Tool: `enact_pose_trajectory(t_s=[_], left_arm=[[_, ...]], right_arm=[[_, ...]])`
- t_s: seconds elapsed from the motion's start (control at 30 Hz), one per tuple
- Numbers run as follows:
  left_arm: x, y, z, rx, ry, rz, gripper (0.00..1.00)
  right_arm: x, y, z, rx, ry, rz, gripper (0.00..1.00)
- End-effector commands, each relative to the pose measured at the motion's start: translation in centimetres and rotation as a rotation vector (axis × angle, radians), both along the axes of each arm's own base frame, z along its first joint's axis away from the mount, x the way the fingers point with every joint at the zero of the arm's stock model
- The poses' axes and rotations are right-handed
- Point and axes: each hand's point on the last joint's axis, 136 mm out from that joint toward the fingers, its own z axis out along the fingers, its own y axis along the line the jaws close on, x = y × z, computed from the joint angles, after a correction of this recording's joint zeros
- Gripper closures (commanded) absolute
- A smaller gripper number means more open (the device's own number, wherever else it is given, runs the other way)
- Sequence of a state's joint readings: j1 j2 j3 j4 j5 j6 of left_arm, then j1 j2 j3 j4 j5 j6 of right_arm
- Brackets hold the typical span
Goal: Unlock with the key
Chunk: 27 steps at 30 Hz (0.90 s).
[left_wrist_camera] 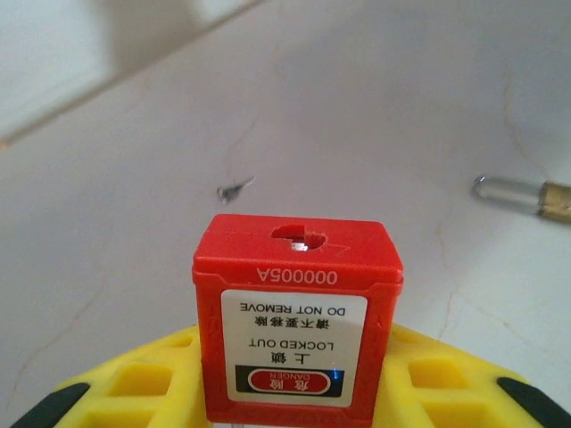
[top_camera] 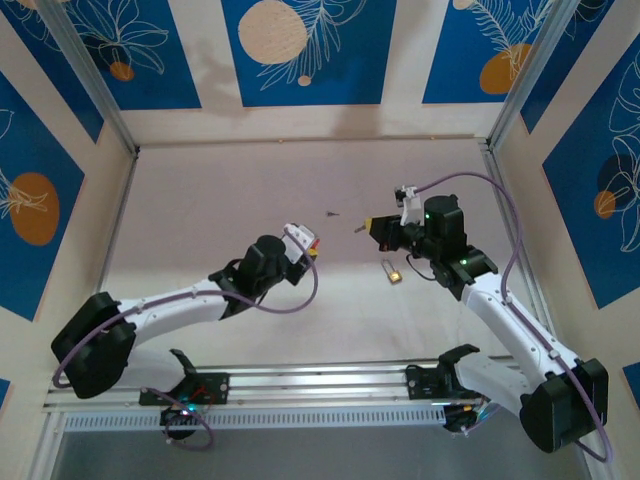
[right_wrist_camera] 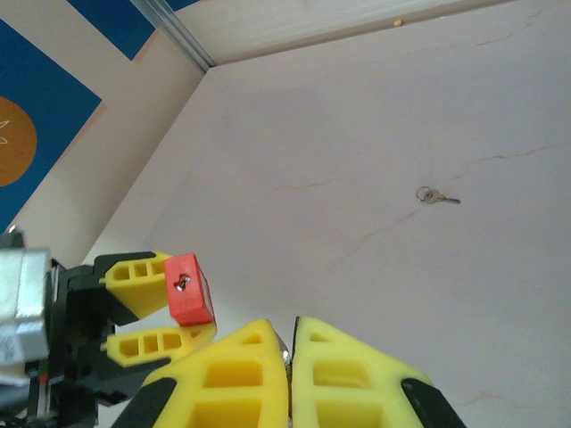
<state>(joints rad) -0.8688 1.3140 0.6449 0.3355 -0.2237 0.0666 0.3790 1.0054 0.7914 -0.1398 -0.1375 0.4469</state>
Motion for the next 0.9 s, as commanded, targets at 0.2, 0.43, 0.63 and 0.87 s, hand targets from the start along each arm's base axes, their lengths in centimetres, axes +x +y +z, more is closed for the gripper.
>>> enact_pose_trajectory(t_s=[0.2, 0.43, 0.63, 0.87], left_arm=[[-2.8, -2.5, 3.9, 0.015, -0.364, -0.106, 0.76], [-3.8, -3.7, 3.8, 0.044, -0.412, -0.139, 0.75], [-3.8, -3.8, 3.0, 0.074, -0.367, -0.150, 0.73], [-3.7, -3.9, 1.7, 0.112, -0.296, -0.151, 0.68]], right_arm=[[-0.7, 3.1, 1.9, 0.008, 0.005, 0.056, 1.00], [-1.3, 3.9, 0.6, -0.053, 0.033, 0.020, 1.00], [-2.0, 3.5, -0.3, -0.096, 0.029, -0.013, 1.00], [-2.8, 3.5, -0.7, -0.088, 0.028, -0.023, 1.00]])
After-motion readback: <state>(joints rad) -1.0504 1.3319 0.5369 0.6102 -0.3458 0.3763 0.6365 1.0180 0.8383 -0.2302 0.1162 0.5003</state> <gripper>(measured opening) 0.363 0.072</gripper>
